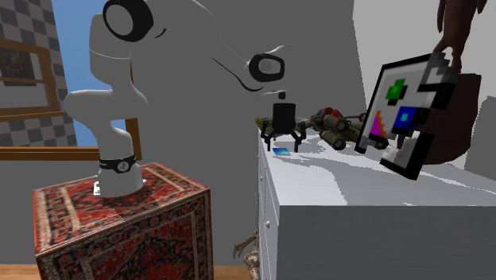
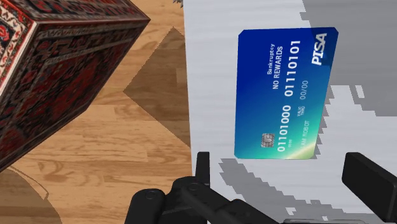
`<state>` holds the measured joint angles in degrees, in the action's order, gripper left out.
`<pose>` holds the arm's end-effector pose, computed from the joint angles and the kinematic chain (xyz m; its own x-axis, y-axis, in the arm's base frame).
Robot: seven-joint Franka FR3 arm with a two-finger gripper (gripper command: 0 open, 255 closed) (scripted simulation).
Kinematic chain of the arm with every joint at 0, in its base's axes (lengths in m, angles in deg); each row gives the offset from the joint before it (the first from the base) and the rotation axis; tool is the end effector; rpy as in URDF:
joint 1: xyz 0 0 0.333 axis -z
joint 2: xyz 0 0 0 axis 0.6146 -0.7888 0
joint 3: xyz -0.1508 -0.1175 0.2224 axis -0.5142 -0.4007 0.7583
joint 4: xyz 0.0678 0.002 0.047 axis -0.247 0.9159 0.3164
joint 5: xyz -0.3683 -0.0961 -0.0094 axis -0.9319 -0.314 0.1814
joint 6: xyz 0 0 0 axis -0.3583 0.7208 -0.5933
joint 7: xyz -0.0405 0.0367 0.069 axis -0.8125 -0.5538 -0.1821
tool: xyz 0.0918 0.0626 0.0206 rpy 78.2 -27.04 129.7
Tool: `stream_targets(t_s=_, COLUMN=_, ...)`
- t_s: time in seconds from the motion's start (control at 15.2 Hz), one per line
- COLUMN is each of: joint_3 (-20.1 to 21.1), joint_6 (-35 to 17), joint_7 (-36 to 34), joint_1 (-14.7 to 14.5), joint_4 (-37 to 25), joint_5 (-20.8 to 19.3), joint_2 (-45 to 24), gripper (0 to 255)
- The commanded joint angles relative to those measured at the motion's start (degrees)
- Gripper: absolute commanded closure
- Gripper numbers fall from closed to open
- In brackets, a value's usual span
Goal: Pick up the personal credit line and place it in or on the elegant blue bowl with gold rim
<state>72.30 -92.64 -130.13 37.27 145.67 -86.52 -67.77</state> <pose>0.4836 0.3816 0.3165 0.6677 -0.7302 0.1447 -0.7405 -0.6714 0.0284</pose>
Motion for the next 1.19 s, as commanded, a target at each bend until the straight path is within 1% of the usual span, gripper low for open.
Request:
stream_targets(t_s=0.0, joint_3=0.0, joint_6=0.0, joint_7=0.0, joint_1=0.0, joint_4=0.0, joint_5=0.0, joint_2=0.0, gripper=0)
stream_targets(t_s=0.2, joint_3=0.0, joint_6=0.0, joint_7=0.0, joint_1=0.0, joint_4=0.0, joint_5=0.0, joint_2=0.0, gripper=0)
stream_targets(t_s=0.26, joint_3=0.0, joint_6=0.0, joint_7=0.0, joint_1=0.0, joint_4=0.0, joint_5=0.0, joint_2=0.0, gripper=255)
stream_targets(t_s=0.86, joint_3=0.0, joint_6=0.0, joint_7=0.0, joint_1=0.0, joint_4=0.0, joint_5=0.0, joint_2=0.0, gripper=255)
stream_targets(t_s=1.12, joint_3=0.9, joint_6=2.1, joint_7=1.2, joint_1=0.6, joint_4=-1.0, joint_5=1.5, joint_2=1.5, gripper=255)
